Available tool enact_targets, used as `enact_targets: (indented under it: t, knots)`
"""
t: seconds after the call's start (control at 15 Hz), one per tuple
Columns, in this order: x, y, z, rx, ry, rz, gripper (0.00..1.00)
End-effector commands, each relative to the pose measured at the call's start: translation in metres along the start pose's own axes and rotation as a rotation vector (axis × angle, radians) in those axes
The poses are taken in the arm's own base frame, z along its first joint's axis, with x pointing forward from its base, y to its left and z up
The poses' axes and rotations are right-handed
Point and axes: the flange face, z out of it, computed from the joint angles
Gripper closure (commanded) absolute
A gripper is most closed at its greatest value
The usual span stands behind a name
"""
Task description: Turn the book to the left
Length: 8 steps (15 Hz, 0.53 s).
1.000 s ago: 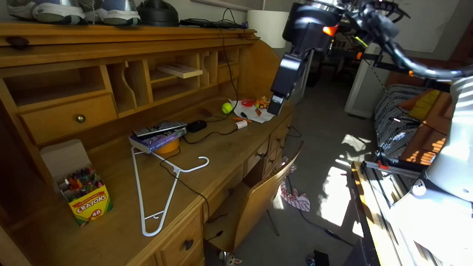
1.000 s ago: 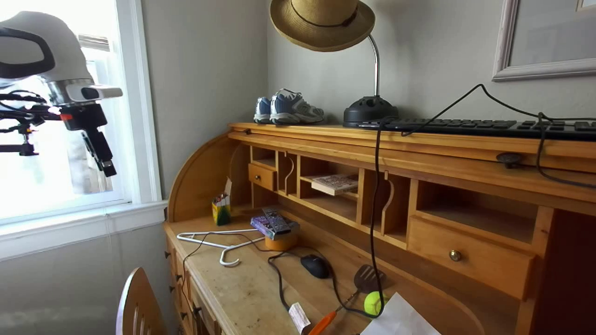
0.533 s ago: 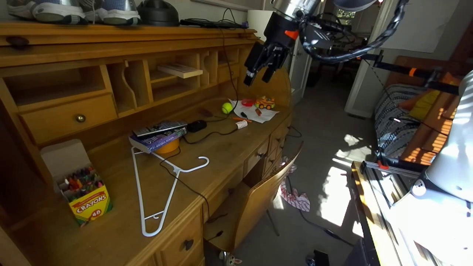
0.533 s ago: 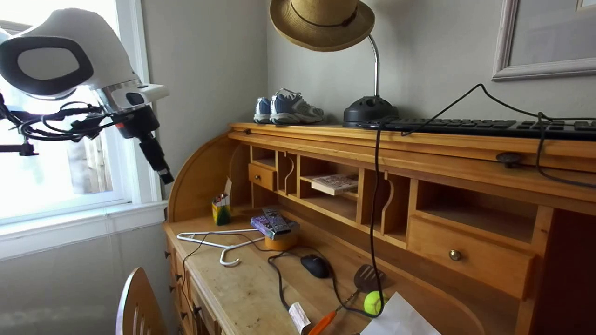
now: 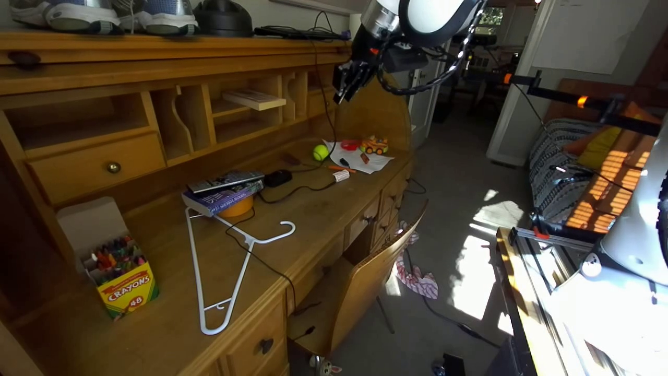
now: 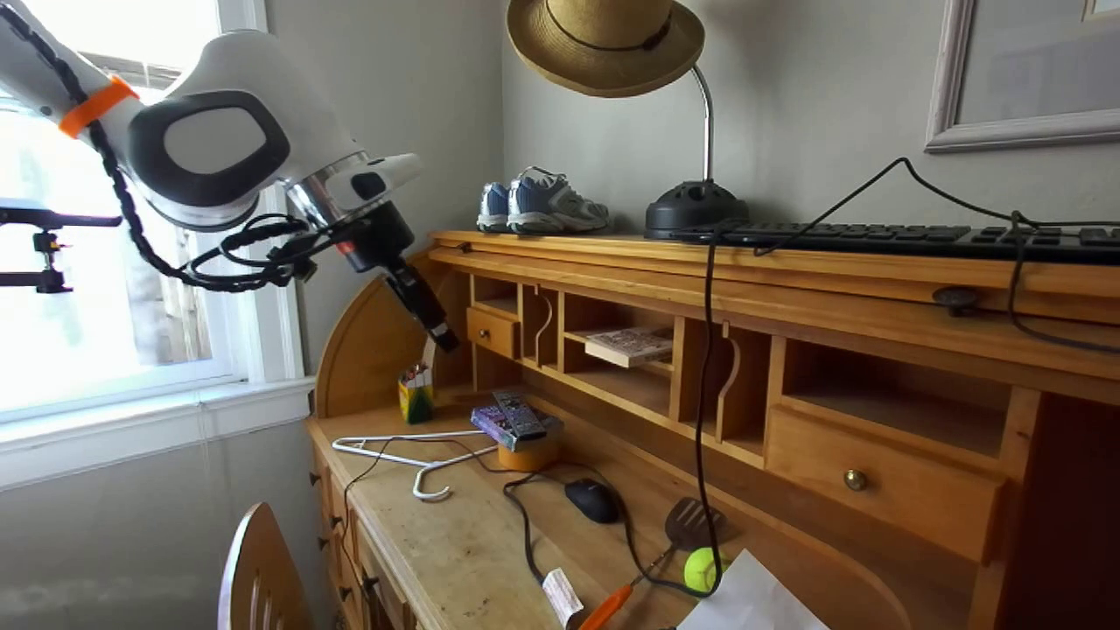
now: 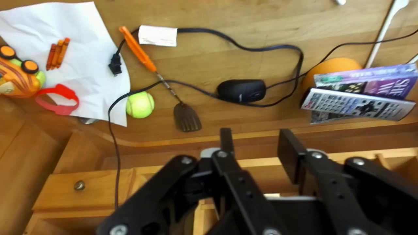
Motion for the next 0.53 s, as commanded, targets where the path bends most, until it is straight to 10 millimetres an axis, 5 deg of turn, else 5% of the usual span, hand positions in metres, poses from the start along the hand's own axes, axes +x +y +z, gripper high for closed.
enact_targets:
  t: [0.0, 0.07, 0.33, 0.4, 0.47]
  knots:
    - [0.043, 0.024, 0.037, -0.094, 0.045, 0.059, 0.89]
    - [0.054, 0.025, 0.044, -0.102, 0.058, 0.059, 0.98]
    - [0.092, 0.028, 0.073, -0.159, 0.104, 0.065, 1.00]
    - [0.075, 0.032, 0.052, -0.146, 0.081, 0.059, 0.99]
    - [0.082, 0.031, 0.060, -0.149, 0.086, 0.060, 0.99]
